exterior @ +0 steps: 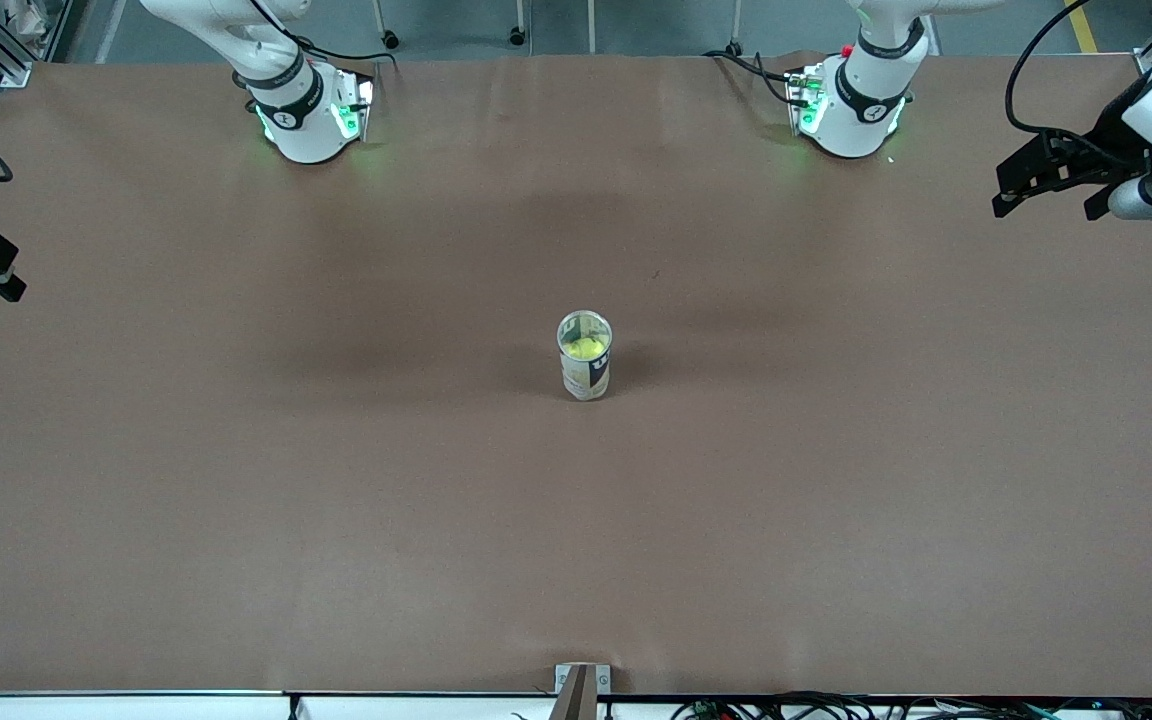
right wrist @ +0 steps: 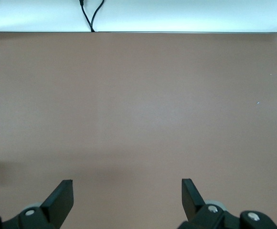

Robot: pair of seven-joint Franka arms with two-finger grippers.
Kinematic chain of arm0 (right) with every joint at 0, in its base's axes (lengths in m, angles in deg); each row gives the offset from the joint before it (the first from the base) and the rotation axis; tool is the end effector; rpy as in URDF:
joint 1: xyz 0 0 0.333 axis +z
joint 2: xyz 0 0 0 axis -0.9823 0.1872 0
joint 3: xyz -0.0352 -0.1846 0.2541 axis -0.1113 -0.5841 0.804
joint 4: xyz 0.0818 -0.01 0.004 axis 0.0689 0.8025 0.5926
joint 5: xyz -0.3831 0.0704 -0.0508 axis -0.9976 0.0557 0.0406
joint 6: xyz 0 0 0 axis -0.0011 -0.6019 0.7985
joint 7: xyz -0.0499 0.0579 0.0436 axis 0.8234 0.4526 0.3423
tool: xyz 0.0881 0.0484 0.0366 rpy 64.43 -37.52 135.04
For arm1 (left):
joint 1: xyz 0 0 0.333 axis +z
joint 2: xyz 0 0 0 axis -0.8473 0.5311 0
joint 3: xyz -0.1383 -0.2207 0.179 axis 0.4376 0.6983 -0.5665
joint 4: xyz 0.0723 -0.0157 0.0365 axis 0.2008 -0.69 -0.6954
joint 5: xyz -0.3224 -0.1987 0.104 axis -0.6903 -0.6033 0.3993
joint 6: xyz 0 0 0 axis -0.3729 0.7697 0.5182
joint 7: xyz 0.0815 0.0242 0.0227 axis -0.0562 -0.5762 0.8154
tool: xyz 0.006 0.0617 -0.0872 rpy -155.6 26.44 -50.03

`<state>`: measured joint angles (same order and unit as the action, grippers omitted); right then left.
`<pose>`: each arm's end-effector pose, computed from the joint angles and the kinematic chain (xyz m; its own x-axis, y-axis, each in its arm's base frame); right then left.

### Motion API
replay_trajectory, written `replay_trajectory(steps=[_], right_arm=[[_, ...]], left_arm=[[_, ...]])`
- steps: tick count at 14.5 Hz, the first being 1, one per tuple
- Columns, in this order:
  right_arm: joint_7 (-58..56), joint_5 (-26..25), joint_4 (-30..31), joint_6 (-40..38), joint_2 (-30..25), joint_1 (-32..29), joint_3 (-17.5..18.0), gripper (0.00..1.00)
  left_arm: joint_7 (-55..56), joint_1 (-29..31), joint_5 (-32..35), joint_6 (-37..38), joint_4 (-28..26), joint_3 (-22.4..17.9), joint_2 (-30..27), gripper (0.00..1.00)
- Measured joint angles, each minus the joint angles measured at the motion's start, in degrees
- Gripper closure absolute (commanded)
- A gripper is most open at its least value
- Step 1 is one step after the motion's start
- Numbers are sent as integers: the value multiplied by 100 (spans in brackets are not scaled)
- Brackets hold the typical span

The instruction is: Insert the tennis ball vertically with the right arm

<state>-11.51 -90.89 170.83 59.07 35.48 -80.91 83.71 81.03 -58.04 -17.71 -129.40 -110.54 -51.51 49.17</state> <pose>0.5610 -0.0345 0.6706 0.9806 -0.0017 0.1959 -0.0087 -0.9994 0.0349 0.5064 -0.0637 0.6566 0.9991 -0.0363 -0.0232 -0.0355 -0.9987 0.0355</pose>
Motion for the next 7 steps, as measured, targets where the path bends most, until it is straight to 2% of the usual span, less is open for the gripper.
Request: replay_trajectory(steps=[7], right_arm=[[0, 0, 0, 0, 0, 0, 0, 0]], left_arm=[[22, 0, 0, 70, -1, -34, -182, 0]])
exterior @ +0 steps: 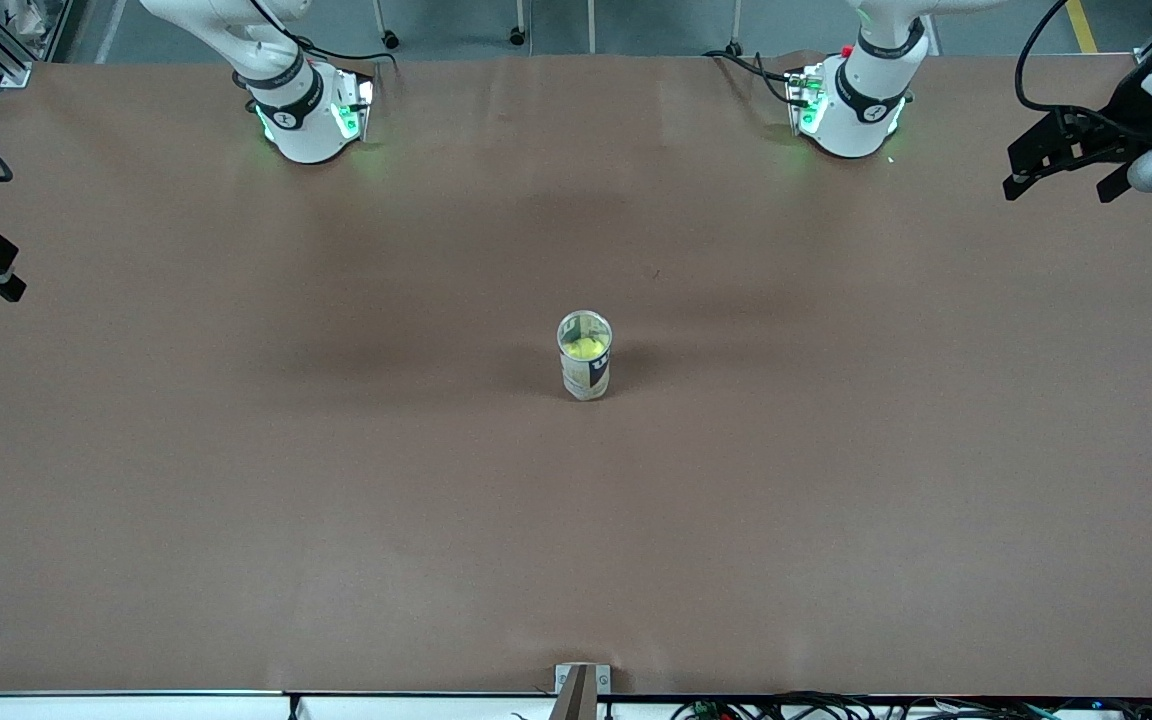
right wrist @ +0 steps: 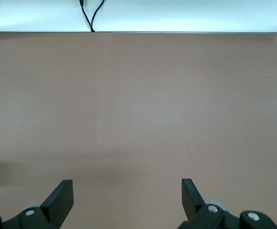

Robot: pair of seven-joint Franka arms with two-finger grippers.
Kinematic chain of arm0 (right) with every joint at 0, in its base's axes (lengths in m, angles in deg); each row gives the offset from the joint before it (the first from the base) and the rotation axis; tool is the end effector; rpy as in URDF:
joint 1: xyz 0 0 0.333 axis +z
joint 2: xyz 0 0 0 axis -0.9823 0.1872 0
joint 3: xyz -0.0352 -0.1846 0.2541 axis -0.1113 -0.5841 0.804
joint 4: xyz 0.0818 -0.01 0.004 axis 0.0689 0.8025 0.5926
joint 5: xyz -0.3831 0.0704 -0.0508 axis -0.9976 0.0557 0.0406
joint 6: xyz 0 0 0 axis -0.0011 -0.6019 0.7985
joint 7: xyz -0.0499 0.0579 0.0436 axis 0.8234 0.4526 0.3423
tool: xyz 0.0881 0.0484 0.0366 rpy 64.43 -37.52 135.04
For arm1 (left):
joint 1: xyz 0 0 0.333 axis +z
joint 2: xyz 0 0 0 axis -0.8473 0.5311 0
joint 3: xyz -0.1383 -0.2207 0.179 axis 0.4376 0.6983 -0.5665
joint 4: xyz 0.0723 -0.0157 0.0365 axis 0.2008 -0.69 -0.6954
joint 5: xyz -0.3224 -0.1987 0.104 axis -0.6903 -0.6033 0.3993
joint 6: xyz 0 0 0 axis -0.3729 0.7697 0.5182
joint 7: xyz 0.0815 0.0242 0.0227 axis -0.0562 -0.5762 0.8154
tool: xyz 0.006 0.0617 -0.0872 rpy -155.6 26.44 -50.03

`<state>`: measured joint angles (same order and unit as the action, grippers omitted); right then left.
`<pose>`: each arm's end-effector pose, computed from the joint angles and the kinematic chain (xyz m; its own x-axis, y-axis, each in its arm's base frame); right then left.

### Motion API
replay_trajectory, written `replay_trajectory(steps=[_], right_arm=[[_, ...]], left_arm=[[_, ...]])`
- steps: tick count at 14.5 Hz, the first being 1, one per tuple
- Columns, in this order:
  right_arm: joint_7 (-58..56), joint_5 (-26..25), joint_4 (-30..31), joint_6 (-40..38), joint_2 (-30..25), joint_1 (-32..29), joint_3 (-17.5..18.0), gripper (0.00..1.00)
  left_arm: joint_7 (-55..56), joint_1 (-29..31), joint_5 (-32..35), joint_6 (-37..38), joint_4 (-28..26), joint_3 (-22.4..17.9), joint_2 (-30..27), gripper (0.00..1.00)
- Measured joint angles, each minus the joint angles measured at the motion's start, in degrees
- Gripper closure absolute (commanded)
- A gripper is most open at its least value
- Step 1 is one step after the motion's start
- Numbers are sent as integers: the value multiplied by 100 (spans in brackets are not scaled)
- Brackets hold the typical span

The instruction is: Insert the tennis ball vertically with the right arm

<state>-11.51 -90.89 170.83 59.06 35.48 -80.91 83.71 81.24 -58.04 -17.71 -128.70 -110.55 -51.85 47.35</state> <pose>0.5610 -0.0345 0.6706 0.9807 -0.0017 0.1957 -0.0087 -0.9994 0.0349 0.4949 -0.0604 0.6715 0.9996 -0.0272 -0.0039 -0.0271 -0.9990 0.0343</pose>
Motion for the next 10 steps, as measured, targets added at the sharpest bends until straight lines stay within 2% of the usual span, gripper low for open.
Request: replay_trajectory(steps=[10], right_arm=[[0, 0, 0, 0, 0, 0, 0, 0]], left_arm=[[236, -12, 177, -1, -9, 22, 0, 0]])
